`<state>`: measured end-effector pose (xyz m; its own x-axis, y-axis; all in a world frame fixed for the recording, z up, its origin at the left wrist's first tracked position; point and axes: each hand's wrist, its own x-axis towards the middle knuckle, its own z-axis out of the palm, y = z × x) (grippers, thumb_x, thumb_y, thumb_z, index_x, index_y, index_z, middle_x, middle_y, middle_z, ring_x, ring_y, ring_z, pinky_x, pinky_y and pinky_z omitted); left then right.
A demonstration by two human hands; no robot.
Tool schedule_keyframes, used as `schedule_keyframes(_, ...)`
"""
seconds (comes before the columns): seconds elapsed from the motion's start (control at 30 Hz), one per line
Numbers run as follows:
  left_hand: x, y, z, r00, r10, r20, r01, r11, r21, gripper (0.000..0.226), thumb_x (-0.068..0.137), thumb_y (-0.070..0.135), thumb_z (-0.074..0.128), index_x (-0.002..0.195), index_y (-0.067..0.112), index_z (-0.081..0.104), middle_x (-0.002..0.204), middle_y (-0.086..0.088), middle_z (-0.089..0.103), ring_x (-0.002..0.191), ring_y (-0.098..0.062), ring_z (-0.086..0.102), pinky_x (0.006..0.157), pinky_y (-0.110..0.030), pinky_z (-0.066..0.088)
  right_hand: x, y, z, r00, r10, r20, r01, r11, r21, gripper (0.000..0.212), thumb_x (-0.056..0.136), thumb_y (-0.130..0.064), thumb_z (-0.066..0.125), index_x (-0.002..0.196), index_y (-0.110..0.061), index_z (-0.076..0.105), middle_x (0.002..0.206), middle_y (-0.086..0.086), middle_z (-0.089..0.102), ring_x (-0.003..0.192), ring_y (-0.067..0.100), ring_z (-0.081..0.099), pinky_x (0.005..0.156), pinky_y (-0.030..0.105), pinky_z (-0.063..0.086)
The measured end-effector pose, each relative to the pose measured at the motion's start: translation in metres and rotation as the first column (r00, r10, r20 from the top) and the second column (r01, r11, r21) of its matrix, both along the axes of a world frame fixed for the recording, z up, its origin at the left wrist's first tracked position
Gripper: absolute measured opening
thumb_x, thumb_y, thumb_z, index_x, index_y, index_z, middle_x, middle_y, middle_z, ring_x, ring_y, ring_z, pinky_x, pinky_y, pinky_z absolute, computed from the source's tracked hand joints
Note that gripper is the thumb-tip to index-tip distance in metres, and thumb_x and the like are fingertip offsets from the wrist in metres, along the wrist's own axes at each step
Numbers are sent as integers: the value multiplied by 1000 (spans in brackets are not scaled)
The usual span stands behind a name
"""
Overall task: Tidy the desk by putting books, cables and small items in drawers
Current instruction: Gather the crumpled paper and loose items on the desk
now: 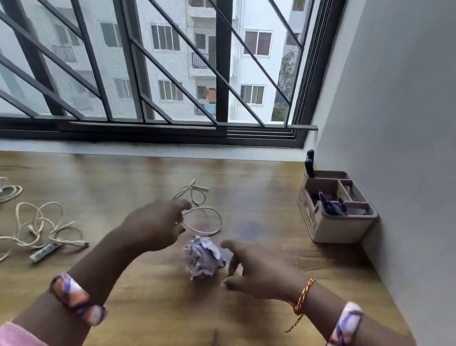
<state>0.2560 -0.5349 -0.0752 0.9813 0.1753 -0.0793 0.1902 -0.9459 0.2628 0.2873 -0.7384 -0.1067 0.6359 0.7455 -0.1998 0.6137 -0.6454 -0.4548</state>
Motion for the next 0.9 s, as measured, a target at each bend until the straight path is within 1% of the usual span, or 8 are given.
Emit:
schedule_keyframes(0.1, 10, 33, -20, 951, 279, 135, -251, 949, -191, 65, 81, 24, 66, 140, 18, 37, 132, -13, 52, 112, -28, 55, 95, -32, 43, 3, 4, 1, 999, 2, 34, -2, 1000, 4, 58, 82, -37, 65, 133, -33, 37, 111, -8, 66, 108, 16, 57, 87, 32, 47)
schedule_keyframes(0.2, 15, 38, -45, 929, 368, 28, -335, 873, -355, 78, 66, 39, 76, 135, 19, 46, 132, -19, 51, 121, -31, 49, 101, -35, 40, 4, 1, 3, 999, -4, 53, 2, 999, 32, 51, 83, -35, 63, 130, -35, 43, 109, -10, 67, 105, 14, 59, 87, 31, 48)
schedule_keyframes(0.33, 18, 32, -47, 854, 469, 226, -335, 826, -453, 24, 73, 20, 76, 95, 11, 72, 97, -13, 70, 93, -27, 63, 72, -26, 44, 1, -8, 10, 996, -19, 87, 14, 998, 57, 42, 82, -37, 64, 123, -33, 53, 104, -12, 68, 99, 11, 61, 87, 30, 49)
schedule_keyframes(0.47, 5, 42, 1, 627, 595, 503, -314, 783, -536, 15, 79, 16, 70, 92, 7, 71, 85, -17, 71, 79, -27, 69, 76, -35, 55, -4, -19, 26, 989, -24, 147, 12, 996, 85, 36, 83, -39, 64, 118, -34, 57, 99, -15, 67, 99, 9, 60, 86, 31, 50)
schedule_keyframes(0.6, -41, 44, 60, 524, 479, 704, -227, 875, -427, 8, 84, 6, 60, 85, 3, 67, 79, -17, 71, 69, -27, 70, 70, -41, 57, -21, -16, 50, 975, -28, 219, -28, 968, 250, 34, 82, -38, 61, 115, -33, 59, 97, -12, 68, 93, 13, 63, 81, 31, 50)
schedule_keyframes(0.73, -100, 16, 96, 663, 389, 639, -87, 889, -450, 14, 87, 0, 57, 80, 11, 64, 73, -8, 66, 57, -17, 65, 65, -36, 58, -49, 1, 72, 968, -18, 252, -99, 890, 444, 65, 80, -31, 67, 138, -30, 36, 119, -6, 59, 89, 14, 63, 84, 38, 51)
schedule_keyframes(0.83, -149, -16, 101, 851, 291, 437, 64, 768, -638, 15, 87, -5, 54, 82, 5, 64, 72, -10, 62, 61, -14, 62, 61, -32, 58, -77, 9, 82, 968, -16, 250, -138, 801, 583, 98, 74, -30, 76, 148, -25, 12, 126, -10, 36, 91, 10, 57, 85, 37, 51)
schedule_keyframes(0.9, -178, -36, 94, 923, 214, 321, 110, 650, -752, 15, 88, -4, 52, 91, 3, 64, 76, -9, 61, 63, -9, 60, 58, -22, 54, -94, 13, 82, 985, 21, 171, -127, 760, 637, 103, 69, -31, 79, 147, -28, 13, 125, -9, 35, 90, 12, 58, 81, 36, 52)
